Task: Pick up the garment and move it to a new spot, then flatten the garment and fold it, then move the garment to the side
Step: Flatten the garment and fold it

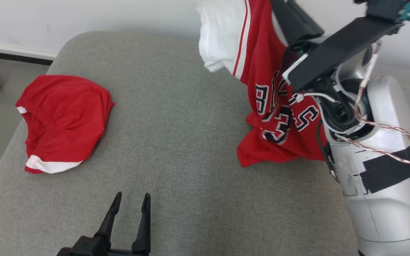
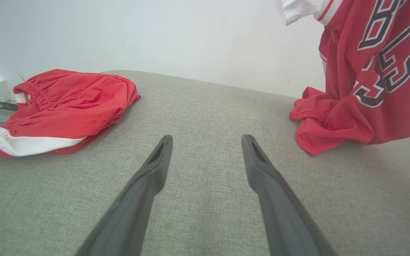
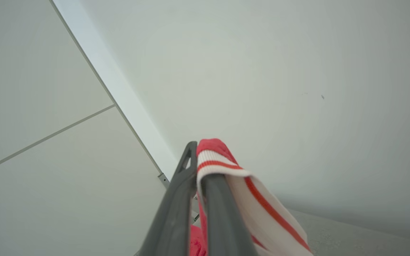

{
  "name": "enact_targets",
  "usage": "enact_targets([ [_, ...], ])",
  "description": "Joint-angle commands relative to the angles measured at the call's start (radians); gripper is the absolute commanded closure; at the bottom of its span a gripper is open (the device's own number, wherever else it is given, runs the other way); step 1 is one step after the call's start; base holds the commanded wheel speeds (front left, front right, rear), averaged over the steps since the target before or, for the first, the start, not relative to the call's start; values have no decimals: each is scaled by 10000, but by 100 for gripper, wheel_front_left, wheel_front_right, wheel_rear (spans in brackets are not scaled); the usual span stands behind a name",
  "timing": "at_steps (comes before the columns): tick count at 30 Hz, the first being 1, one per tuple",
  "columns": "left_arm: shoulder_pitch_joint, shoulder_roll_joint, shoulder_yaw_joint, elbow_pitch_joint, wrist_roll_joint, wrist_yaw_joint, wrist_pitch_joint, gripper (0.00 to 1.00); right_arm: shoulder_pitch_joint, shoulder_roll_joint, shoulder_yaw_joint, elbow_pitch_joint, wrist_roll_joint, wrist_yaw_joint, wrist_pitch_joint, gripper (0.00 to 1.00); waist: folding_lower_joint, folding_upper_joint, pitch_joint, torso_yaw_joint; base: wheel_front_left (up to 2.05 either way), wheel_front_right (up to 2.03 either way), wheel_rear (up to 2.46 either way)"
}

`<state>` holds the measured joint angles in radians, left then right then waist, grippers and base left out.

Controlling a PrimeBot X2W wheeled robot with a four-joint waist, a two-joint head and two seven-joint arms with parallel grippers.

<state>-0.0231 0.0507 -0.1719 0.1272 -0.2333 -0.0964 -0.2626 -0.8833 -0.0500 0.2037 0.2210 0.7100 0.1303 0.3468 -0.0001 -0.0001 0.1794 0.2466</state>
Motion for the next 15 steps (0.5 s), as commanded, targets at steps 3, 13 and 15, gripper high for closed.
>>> enact_targets([
  [3, 248, -6, 137, 0, 57, 65, -34, 0, -16, -15, -521, -486, 131, 9, -778, 100, 1, 1, -286, -257, 0, 0, 0],
  [13, 351, -6, 157, -112, 42, -12, -34, 0, 2418, -8, -4701, -234, -1607, 9, -509, 100, 1, 1, -296, -576, 0, 0, 0],
  [15, 334, -6, 134, -107, 39, -21, -34, 0, 2811, -10, -5231, -209, -1838, 9, -496, 100, 1, 1, -274, -598, 0, 0, 0],
])
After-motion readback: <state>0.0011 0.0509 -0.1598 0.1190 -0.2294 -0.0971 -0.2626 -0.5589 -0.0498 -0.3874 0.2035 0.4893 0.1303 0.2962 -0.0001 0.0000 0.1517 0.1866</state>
